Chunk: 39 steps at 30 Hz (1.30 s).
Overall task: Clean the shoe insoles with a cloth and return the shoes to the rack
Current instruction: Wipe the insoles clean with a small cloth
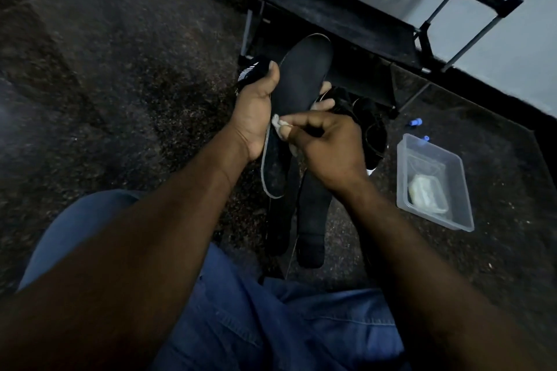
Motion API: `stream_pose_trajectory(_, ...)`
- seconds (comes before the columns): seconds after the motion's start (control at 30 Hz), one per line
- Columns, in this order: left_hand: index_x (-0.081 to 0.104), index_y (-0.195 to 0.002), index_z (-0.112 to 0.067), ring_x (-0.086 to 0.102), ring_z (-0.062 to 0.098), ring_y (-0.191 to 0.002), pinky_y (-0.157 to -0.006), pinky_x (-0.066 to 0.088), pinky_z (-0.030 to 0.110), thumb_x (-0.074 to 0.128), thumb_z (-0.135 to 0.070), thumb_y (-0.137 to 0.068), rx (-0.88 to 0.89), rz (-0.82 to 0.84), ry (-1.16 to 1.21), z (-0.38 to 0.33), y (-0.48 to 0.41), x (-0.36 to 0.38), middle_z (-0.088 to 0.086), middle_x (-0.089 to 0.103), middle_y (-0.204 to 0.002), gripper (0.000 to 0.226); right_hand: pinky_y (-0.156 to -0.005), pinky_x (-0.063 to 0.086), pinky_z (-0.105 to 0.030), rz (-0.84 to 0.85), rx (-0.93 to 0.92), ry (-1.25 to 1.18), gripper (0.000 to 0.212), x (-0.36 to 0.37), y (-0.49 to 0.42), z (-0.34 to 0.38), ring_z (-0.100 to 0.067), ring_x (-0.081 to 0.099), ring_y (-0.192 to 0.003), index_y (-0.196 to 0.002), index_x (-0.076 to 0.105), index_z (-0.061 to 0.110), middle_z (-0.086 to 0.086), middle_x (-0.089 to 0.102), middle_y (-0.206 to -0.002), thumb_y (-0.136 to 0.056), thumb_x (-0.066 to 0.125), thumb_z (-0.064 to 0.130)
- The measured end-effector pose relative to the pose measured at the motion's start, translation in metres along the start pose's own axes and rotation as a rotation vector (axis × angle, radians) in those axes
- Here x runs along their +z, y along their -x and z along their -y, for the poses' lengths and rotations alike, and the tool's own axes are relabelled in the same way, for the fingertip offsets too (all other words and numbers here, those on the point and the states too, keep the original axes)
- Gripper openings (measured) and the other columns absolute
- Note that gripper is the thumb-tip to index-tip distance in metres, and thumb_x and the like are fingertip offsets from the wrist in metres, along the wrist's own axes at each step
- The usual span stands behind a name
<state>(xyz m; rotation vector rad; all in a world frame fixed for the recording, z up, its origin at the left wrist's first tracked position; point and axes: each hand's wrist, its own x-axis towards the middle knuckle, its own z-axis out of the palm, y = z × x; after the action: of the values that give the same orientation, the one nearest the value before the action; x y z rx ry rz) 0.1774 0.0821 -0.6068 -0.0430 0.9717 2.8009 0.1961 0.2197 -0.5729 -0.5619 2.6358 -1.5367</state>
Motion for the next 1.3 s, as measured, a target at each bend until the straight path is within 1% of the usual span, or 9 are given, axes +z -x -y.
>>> stream_pose_trajectory(0.17,0.042,-0.153,0.002,0.051,0.033,-0.14,-0.112,0.048,0.043,0.021,-0.057,-0.109,-0.005,0.035,0.009,0.001,0.004,0.012,0.024,0.047,-0.154,0.076,-0.087,0.058,-0.028,-0.305,-0.037,0.125,0.01,-0.02,-0.019,-0.008,0.002,0.072,-0.089,-0.097,0.083,0.026,0.014,0.079,-0.092,-0.088,0.079,0.029)
stream_pose_trajectory(0.43,0.044,-0.153,-0.004,0.053,0.044,-0.136,-0.117,0.041,0.053,0.021,-0.056,-0.11,0.008,-0.033,-0.001,0.001,0.003,0.002,0.025,0.053,-0.149,0.07,-0.084,0.051,-0.01,-0.149,-0.118,0.206,0.014,0.022,0.014,0.002,0.003,0.07,-0.091,-0.1,0.083,0.023,0.012,0.08,-0.098,-0.088,0.078,0.017)
stream_pose_trajectory(0.53,0.044,-0.152,-0.002,0.051,0.044,-0.138,-0.116,0.042,0.053,0.022,-0.056,-0.11,0.012,-0.067,-0.006,-0.001,0.003,0.004,0.025,0.053,-0.149,0.073,-0.077,0.059,-0.025,-0.034,-0.03,0.026,0.007,0.003,0.002,0.003,-0.002,0.072,-0.075,-0.095,0.084,0.022,0.007,0.079,-0.083,-0.09,0.08,0.022)
stream_pose_trajectory(0.7,0.053,-0.146,-0.004,0.071,0.028,-0.11,-0.091,0.06,0.038,0.03,-0.055,-0.109,0.011,-0.105,-0.043,0.0,0.004,0.011,0.016,0.069,-0.128,0.067,-0.085,0.061,-0.036,-0.338,-0.145,0.227,0.013,-0.02,-0.031,-0.003,-0.002,0.073,-0.089,-0.098,0.083,0.025,0.012,0.079,-0.094,-0.089,0.077,0.032)
stream_pose_trajectory(0.8,0.049,-0.15,-0.002,0.059,0.034,-0.132,-0.111,0.049,0.046,0.032,-0.058,-0.108,0.014,-0.124,-0.038,0.002,-0.001,0.006,0.02,0.059,-0.144,0.072,-0.088,0.059,-0.039,-0.263,-0.211,0.392,0.017,-0.008,-0.031,-0.007,-0.013,0.074,-0.094,-0.102,0.082,0.026,0.007,0.08,-0.101,-0.09,0.073,0.034)
stream_pose_trajectory(0.9,0.045,-0.15,0.003,0.053,0.039,-0.137,-0.115,0.044,0.048,0.026,-0.056,-0.109,0.039,-0.122,0.049,0.001,-0.002,0.005,0.024,0.053,-0.149,0.074,-0.086,0.058,-0.04,-0.167,-0.259,0.418,0.019,0.014,-0.011,-0.005,-0.018,0.074,-0.095,-0.103,0.082,0.027,0.006,0.08,-0.101,-0.088,0.071,0.03)
stream_pose_trajectory(1.1,0.05,-0.146,0.001,0.055,0.042,-0.135,-0.117,0.04,0.054,0.023,-0.058,-0.11,0.073,-0.123,0.058,-0.001,-0.002,0.0,0.021,0.055,-0.148,0.074,-0.082,0.061,-0.033,-0.027,-0.15,0.144,0.007,0.003,-0.003,0.003,0.0,0.072,-0.081,-0.094,0.084,0.024,0.013,0.079,-0.089,-0.089,0.08,0.023)
stream_pose_trajectory(1.17,0.053,-0.144,0.0,0.058,0.036,-0.133,-0.115,0.043,0.051,0.021,-0.059,-0.109,0.053,-0.105,0.009,-0.002,0.0,0.002,0.019,0.059,-0.145,0.076,-0.08,0.061,-0.037,-0.145,-0.145,0.113,0.008,-0.009,-0.016,0.002,-0.001,0.072,-0.078,-0.093,0.084,0.025,0.014,0.078,-0.086,-0.089,0.08,0.031)
stream_pose_trajectory(1.3,0.065,-0.13,-0.003,0.066,0.032,-0.122,-0.11,0.049,0.046,0.028,-0.056,-0.109,0.064,-0.154,-0.02,-0.001,0.001,0.008,0.019,0.066,-0.135,0.068,-0.084,0.058,-0.042,-0.309,-0.2,0.414,0.019,-0.017,-0.035,-0.003,-0.014,0.073,-0.091,-0.099,0.082,0.034,0.012,0.078,-0.098,-0.088,0.071,0.046)
